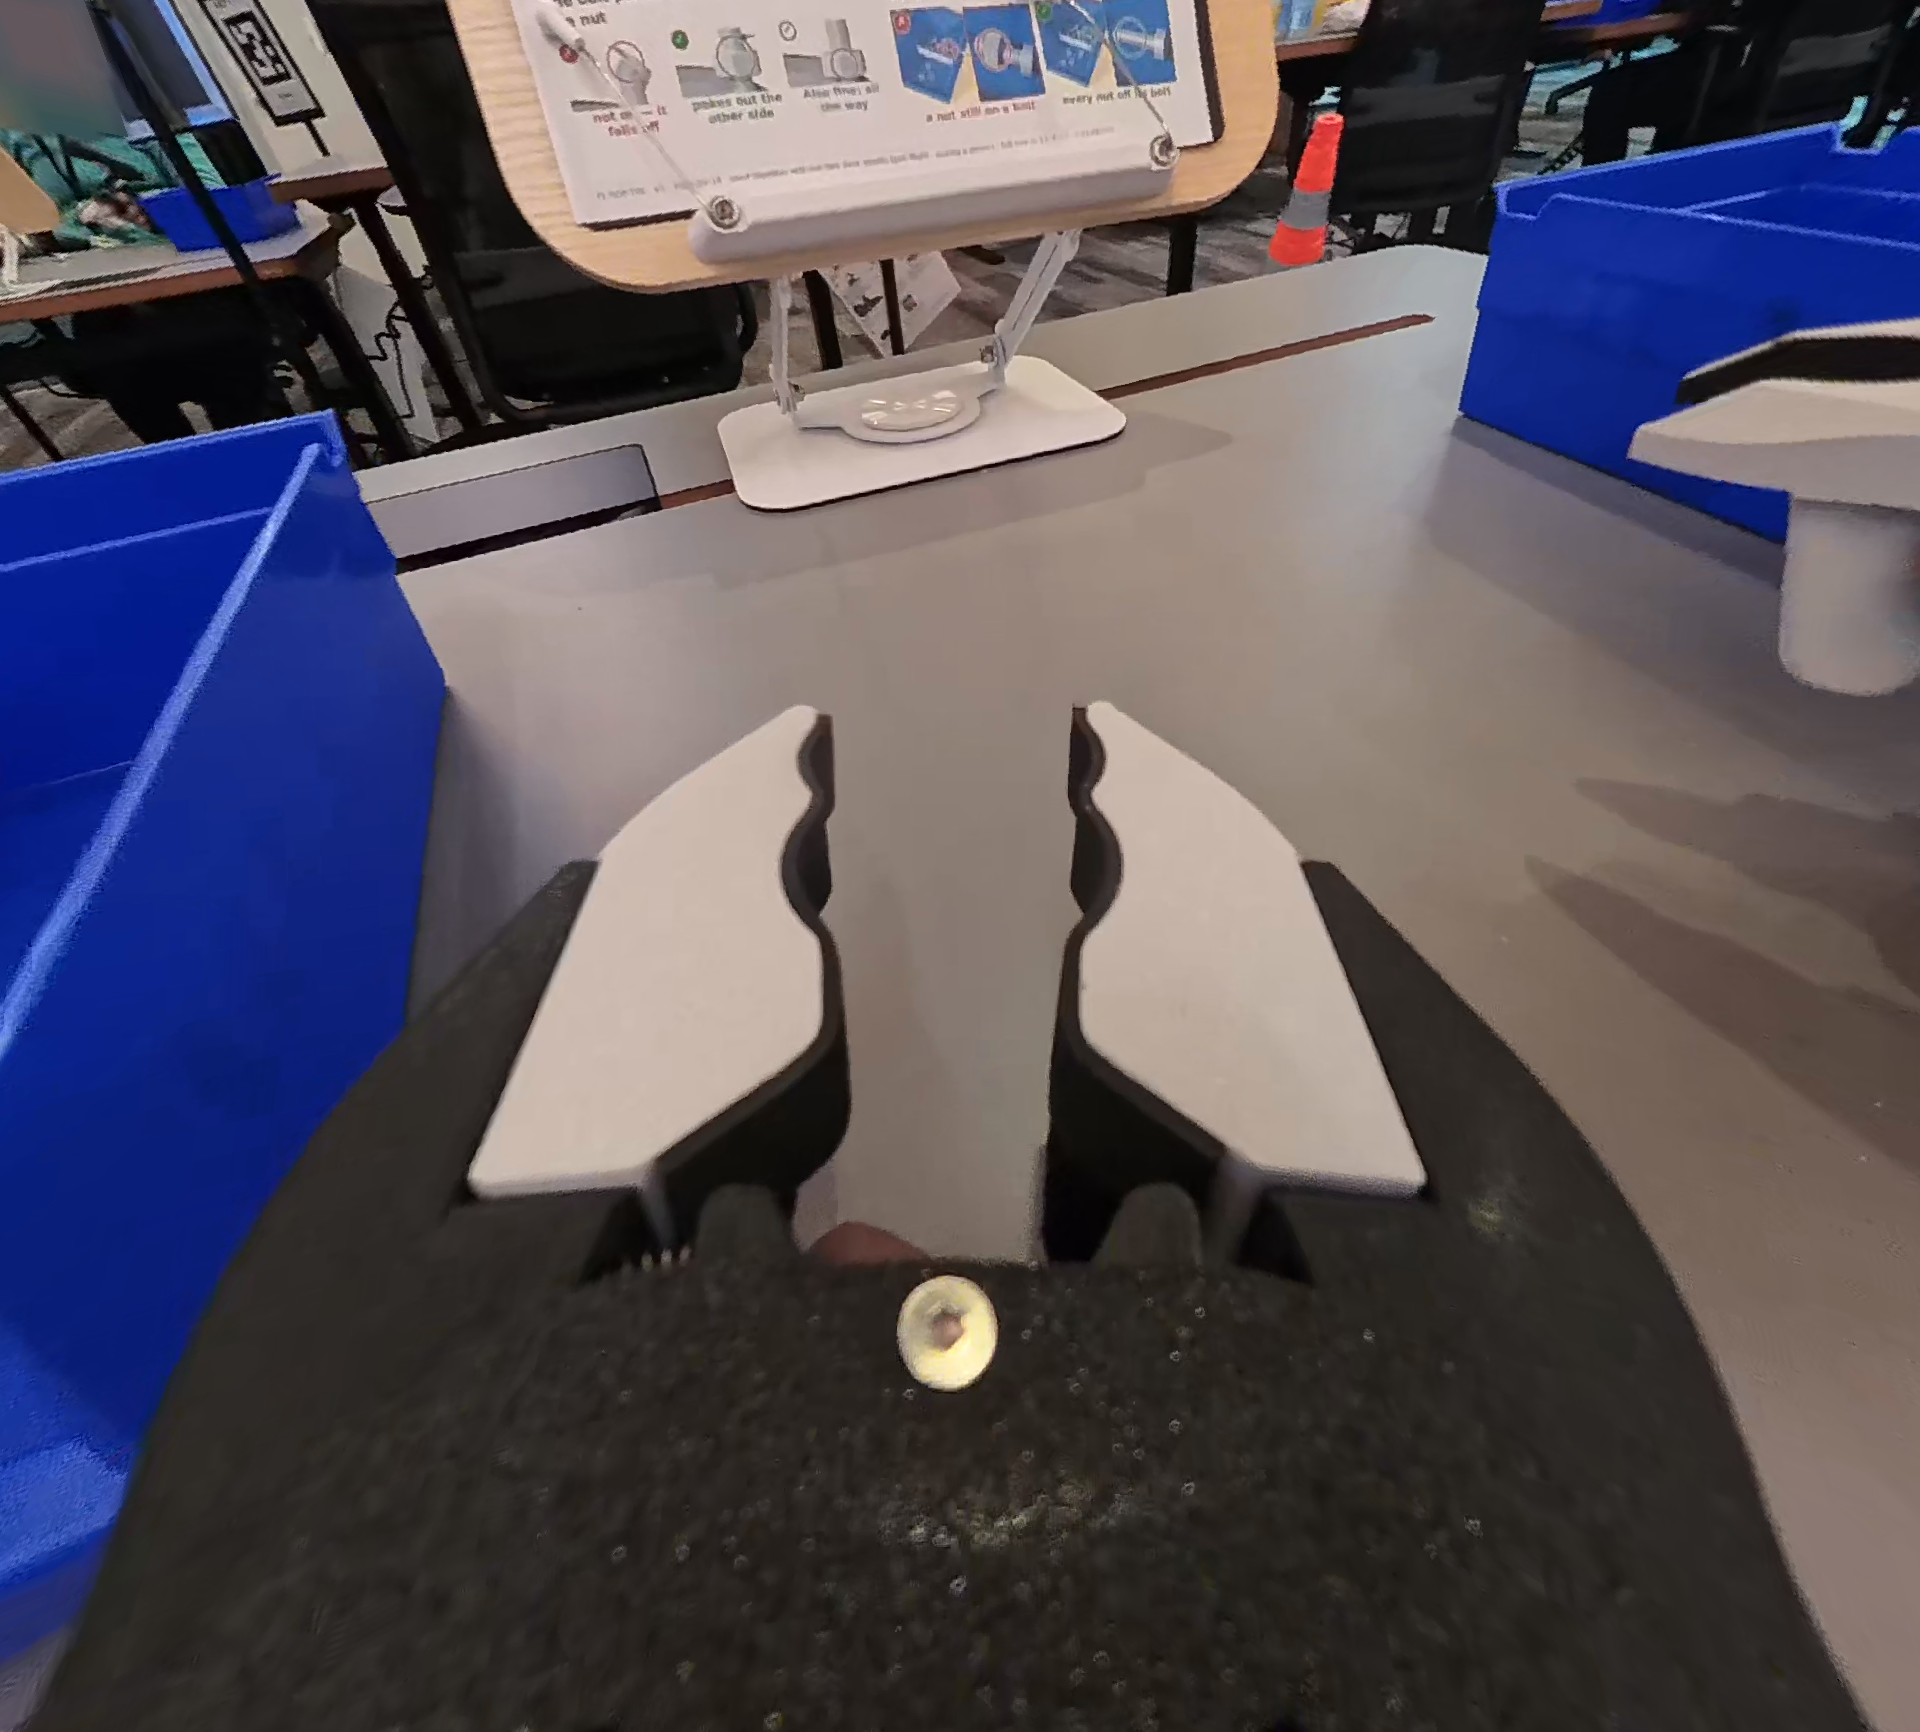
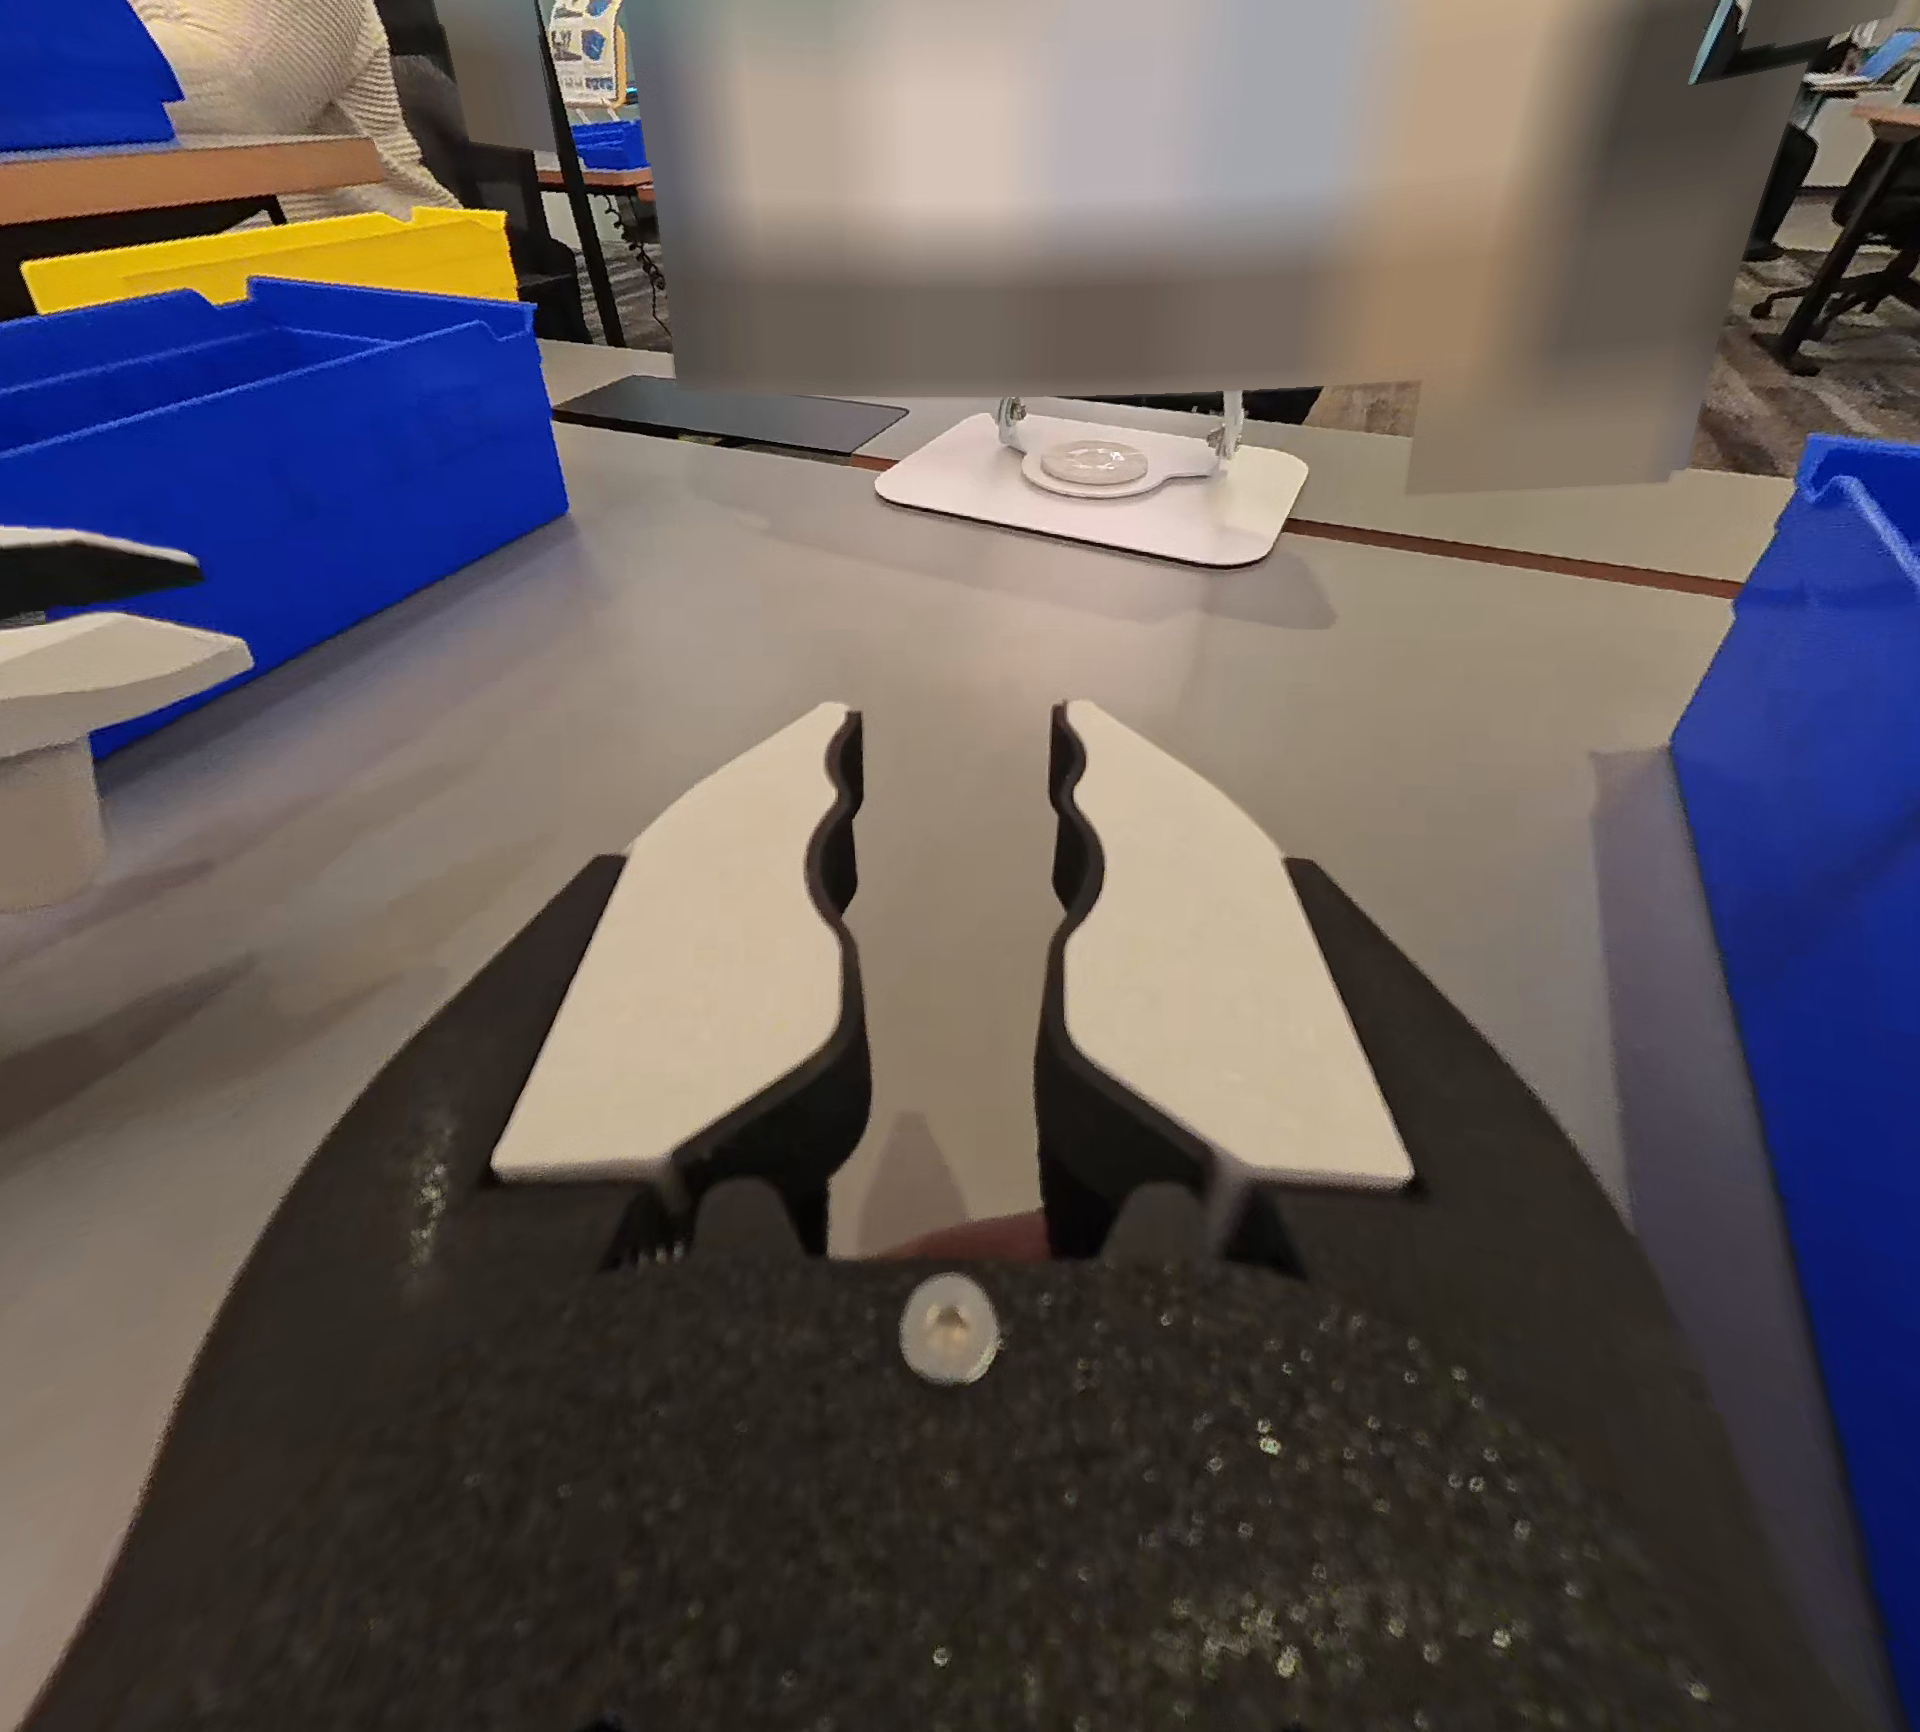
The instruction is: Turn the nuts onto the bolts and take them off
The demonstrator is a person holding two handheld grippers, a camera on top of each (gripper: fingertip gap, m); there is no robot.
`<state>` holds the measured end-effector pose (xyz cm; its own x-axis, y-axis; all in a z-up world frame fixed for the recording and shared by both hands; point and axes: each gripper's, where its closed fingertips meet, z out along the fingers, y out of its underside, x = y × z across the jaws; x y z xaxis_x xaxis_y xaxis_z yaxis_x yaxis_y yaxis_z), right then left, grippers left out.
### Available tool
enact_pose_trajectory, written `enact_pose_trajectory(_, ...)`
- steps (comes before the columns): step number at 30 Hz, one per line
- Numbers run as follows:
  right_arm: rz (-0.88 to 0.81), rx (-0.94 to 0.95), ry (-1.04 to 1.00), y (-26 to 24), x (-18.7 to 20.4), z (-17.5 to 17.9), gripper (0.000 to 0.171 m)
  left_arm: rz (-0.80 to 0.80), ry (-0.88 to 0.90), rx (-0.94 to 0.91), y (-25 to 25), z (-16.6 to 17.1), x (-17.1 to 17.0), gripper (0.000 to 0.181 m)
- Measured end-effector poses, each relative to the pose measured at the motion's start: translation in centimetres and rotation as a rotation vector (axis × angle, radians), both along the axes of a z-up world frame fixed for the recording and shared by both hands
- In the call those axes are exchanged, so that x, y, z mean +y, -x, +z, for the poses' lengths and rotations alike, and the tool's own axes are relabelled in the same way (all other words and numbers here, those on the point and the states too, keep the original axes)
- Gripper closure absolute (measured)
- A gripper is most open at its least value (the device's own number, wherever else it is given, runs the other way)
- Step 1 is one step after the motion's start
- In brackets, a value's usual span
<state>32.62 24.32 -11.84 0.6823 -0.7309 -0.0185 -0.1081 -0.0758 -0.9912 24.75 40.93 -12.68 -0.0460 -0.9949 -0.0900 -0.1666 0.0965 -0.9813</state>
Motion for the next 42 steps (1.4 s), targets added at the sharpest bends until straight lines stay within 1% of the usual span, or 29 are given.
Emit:
enact_pose_trajectory(3,0.005,-0.008,0.011,0.2,0.1,-0.1,0.138,-0.097,0.060,0.080,0.5,0.5,-1.2,0.140)
enact_pose_trajectory(5,0.005,-0.017,0.021,0.2,0.1,0.0,0.138,-0.165,0.043,0.126,1.3,3.0,-0.7,0.140)
enact_pose_trajectory(6,0.007,-0.019,0.021,0.3,0.1,0.0,0.138,-0.189,-0.008,0.152,1.6,4.4,0.2,0.140)
enact_pose_trajectory(8,0.013,-0.015,0.014,0.3,0.1,0.0,0.139,-0.150,-0.171,0.229,1.7,6.9,4.2,0.138)
enact_pose_trajectory(10,0.021,-0.004,0.007,0.3,0.2,0.0,0.139,-0.100,-0.327,0.367,1.0,7.8,9.3,0.135)
enact_pose_trajectory(12,0.023,-0.001,-0.003,0.3,0.2,0.1,0.139,-0.052,-0.416,0.560,-0.3,6.3,14.8,0.133)
enact_pose_trajectory(14,0.021,0.001,-0.008,0.3,0.1,0.1,0.139,-0.055,-0.398,0.767,-1.5,3.0,19.0,0.132)
enact_pose_trajectory(16,0.016,-0.001,-0.014,0.2,-0.1,0.2,0.140,-0.088,-0.281,0.888,-2.9,-0.1,21.0,0.135)
enact_pose_trajectory(18,0.012,-0.002,-0.020,0.2,-0.3,0.3,0.141,-0.104,-0.193,0.959,-4.4,-2.5,22.1,0.138)
enact_pose_trajectory(19,0.011,-0.001,-0.022,0.2,-0.4,0.3,0.141,-0.103,-0.192,0.993,-4.9,-3.5,22.7,0.138)
enact_pose_trajectory(21,0.011,0.001,-0.022,0.2,-0.5,0.3,0.141,-0.082,-0.244,1.060,-5.7,-5.3,24.1,0.137)
enact_pose_trajectory(27,0.016,-0.003,-0.015,0.3,-0.4,0.2,0.142,-0.119,-0.343,1.191,-5.7,-8.4,24.7,0.139)
enact_pose_trajectory(28,0.018,-0.004,-0.014,0.3,-0.3,0.2,0.142,-0.167,-0.305,1.209,-5.5,-8.8,24.0,0.164)
enact_pose_trajectory(29,0.019,-0.005,-0.013,0.3,-0.3,0.2,0.142,-0.173,-0.285,1.215,-5.4,-8.9,23.7,0.172)
enact_pose_trajectory(32,0.018,-0.009,-0.005,0.4,-0.3,0.1,0.143,-0.188,-0.388,1.198,-5.5,-8.8,23.8,0.172)
enact_pose_trajectory(34,0.024,-0.009,-0.006,0.5,-0.2,0.1,0.144,-0.193,-0.376,1.158,-5.5,-8.7,23.5,0.172)
enact_pose_trajectory(36,0.030,-0.008,-0.005,0.5,-0.1,0.1,0.144,-0.198,-0.337,1.060,-5.7,-7.7,23.0,0.172)
enact_pose_trajectory(38,0.037,-0.009,0.000,0.7,0.1,0.0,0.145,-0.207,-0.267,0.952,-5.6,-5.8,22.3,0.172)
enact_pose_trajectory(40,0.057,-0.012,-0.001,0.9,0.4,0.0,0.145,-0.198,-0.174,0.806,-5.4,-2.9,21.3,0.172)
enact_pose_trajectory(42,0.082,-0.020,0.000,1.2,0.8,0.2,0.144,-0.264,-0.048,0.629,-4.6,0.8,18.9,0.171)
